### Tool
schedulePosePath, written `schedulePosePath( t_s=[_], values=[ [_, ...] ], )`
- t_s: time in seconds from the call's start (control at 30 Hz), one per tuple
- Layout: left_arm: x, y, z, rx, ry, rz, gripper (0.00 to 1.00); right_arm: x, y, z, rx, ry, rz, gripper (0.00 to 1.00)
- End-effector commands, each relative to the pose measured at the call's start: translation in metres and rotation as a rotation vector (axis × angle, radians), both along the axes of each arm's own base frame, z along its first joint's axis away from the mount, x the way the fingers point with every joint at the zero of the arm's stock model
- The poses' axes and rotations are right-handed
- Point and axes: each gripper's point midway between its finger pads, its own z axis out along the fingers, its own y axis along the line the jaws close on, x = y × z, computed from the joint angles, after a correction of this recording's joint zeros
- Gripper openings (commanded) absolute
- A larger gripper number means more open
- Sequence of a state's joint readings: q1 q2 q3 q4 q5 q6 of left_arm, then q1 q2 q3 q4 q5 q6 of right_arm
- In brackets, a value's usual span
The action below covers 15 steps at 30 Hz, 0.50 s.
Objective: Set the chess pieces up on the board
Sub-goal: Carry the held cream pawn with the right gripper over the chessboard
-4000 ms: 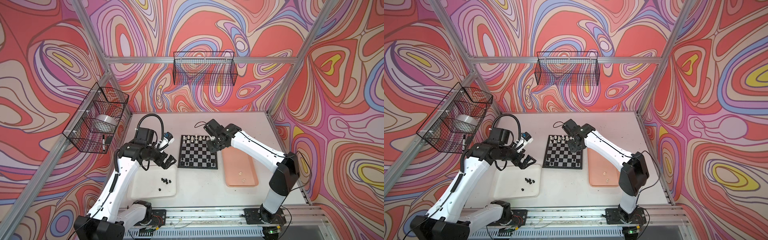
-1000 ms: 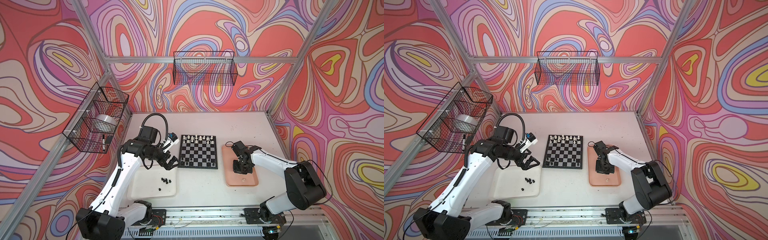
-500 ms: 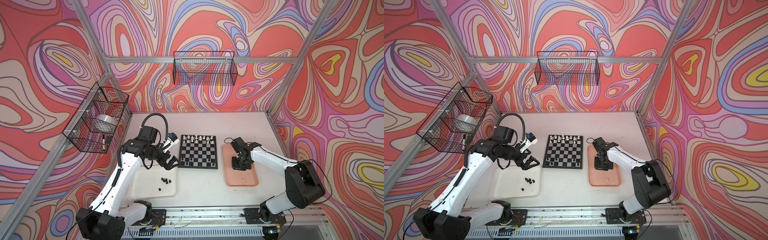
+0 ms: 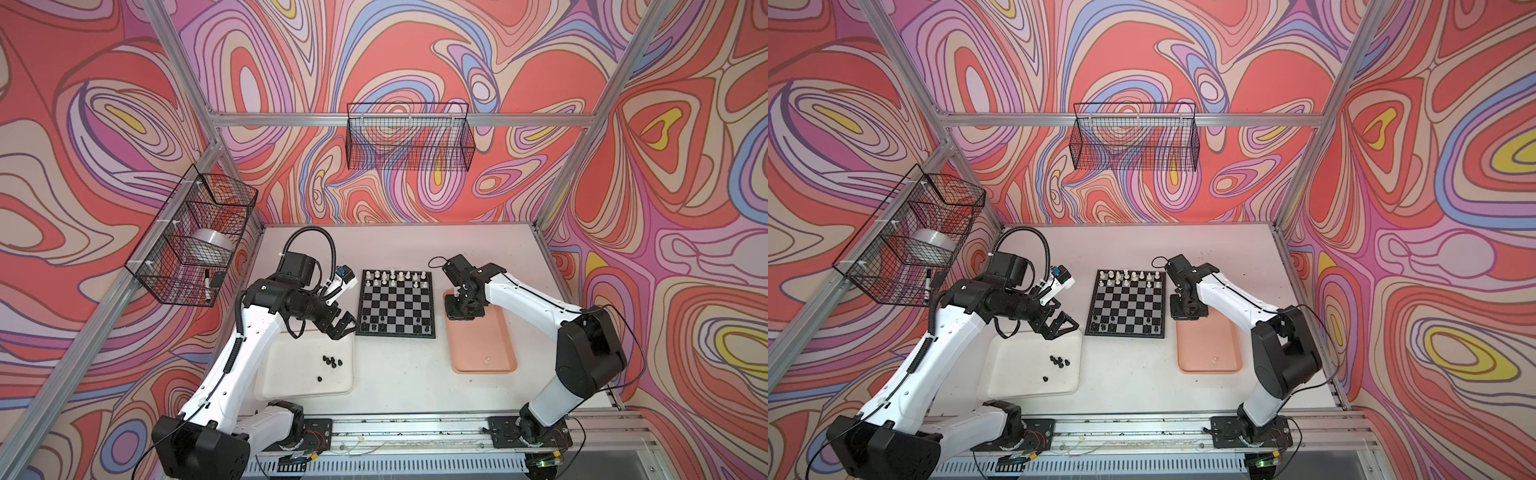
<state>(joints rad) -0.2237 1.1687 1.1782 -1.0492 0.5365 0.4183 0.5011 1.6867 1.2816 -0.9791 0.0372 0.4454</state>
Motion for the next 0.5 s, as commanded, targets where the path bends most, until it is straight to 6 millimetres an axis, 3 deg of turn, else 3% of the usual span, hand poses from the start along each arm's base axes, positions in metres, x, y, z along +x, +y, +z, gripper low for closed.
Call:
schedulePosePath(
  t_s=[0.0,0.47],
  values=[
    [0.001,0.0,0.0,0.013,-0.012,-0.005,0.98,0.011,0.015,0.007,-0.017,-0.008,0.055,0.07],
    [-0.001,0.003,0.004,0.021,-0.034,0.005,0.99,0.069,0.09,0.01,0.03,-0.052,0.187,0.07]
  ],
)
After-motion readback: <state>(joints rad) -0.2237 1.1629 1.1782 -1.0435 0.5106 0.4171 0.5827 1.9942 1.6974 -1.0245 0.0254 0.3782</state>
